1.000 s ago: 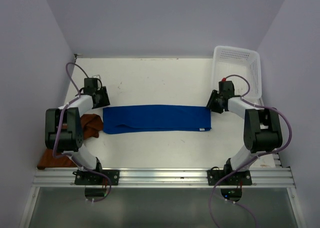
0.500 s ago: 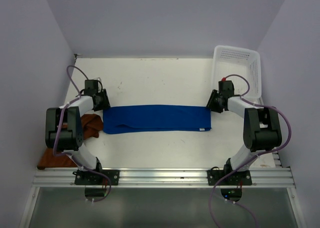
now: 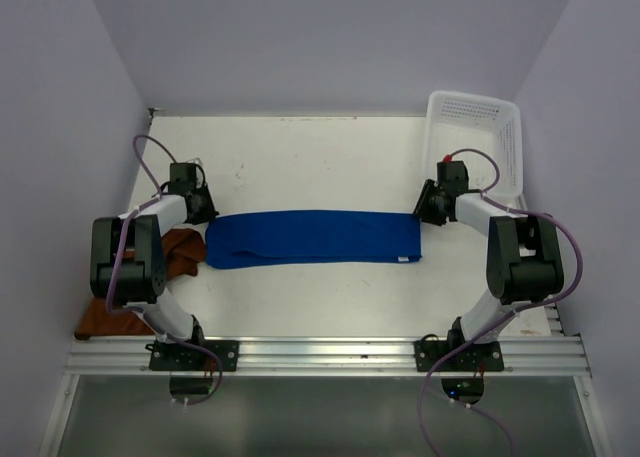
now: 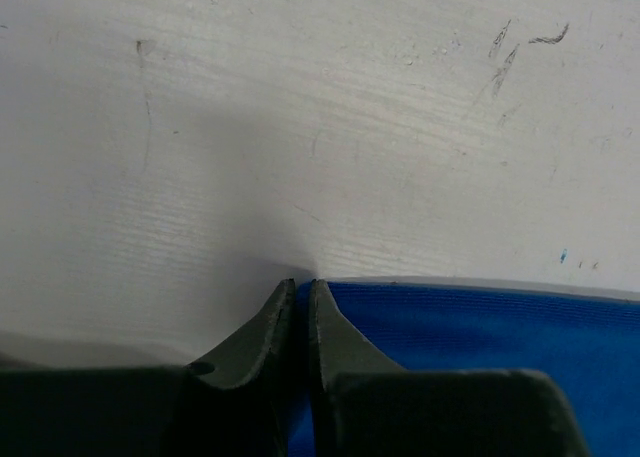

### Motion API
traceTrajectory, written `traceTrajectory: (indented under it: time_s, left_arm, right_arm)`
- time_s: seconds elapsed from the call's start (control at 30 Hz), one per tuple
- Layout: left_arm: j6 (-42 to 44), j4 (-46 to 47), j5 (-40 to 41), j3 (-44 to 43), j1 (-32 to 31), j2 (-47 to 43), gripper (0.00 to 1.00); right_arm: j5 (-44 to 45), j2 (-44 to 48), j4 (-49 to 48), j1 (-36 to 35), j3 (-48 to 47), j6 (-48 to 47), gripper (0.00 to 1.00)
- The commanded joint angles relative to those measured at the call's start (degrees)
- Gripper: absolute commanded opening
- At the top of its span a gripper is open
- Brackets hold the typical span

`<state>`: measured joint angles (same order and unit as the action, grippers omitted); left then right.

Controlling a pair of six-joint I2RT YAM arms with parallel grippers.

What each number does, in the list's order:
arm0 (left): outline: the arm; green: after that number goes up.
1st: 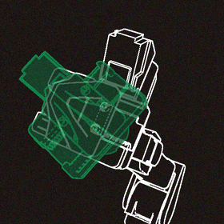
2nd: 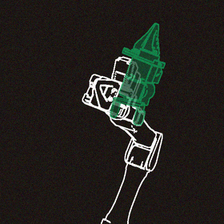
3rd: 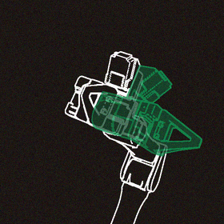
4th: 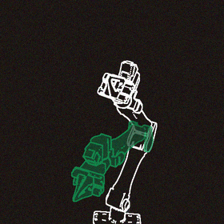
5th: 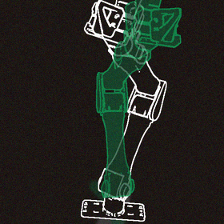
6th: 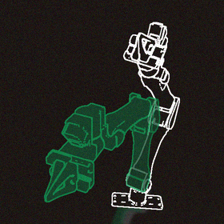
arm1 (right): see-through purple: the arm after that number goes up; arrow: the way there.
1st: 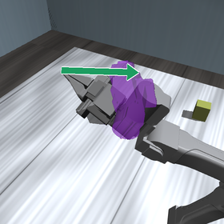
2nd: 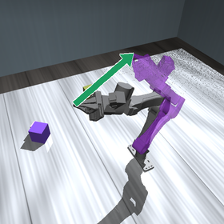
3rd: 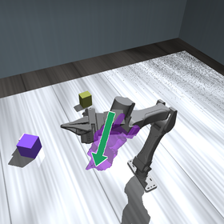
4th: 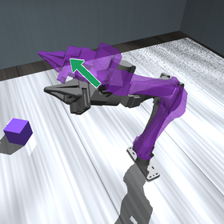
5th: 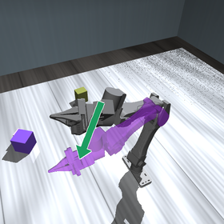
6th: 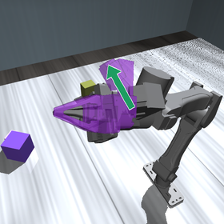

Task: Roll the towels
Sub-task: Fold the towel

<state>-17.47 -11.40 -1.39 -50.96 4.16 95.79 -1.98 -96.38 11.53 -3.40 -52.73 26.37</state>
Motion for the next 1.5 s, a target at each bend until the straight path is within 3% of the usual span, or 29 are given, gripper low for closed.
traceTrajectory:
  time_s: [0.0,0.1,0.5,1.1,1.3,1.47]
  left_arm:
    - [-0.1,0.8,-1.4,-0.6,0.7,0.5,0.07]
    - [-0.5,1.9,-1.9,0.3,0.8,-1.2,0.00]
    - [-0.4,2.3,-5.5,0.9,0.6,-4.5,0.00]
    - [0.5,2.0,-7.2,0.1,0.7,-4.7,0.00]
    - [0.5,2.0,-7.7,-0.1,0.7,-4.7,0.00]
    - [0.6,2.3,-7.2,-0.1,0.7,-5.3,0.00]
  right_arm:
    - [1.6,1.1,-0.6,0.2,-2.2,-0.4,0.37]
    - [1.7,1.5,-0.5,0.1,-2.2,-0.5,0.37]
    - [1.9,1.5,-1.5,-0.1,-4.0,0.5,0.45]
    - [9.3,-1.8,0.7,-3.0,-2.6,1.1,0.37]
    - [9.0,-2.7,0.3,-3.0,-2.3,1.1,0.29]
    - [7.4,-2.8,-0.2,-3.2,-2.3,0.9,0.12]
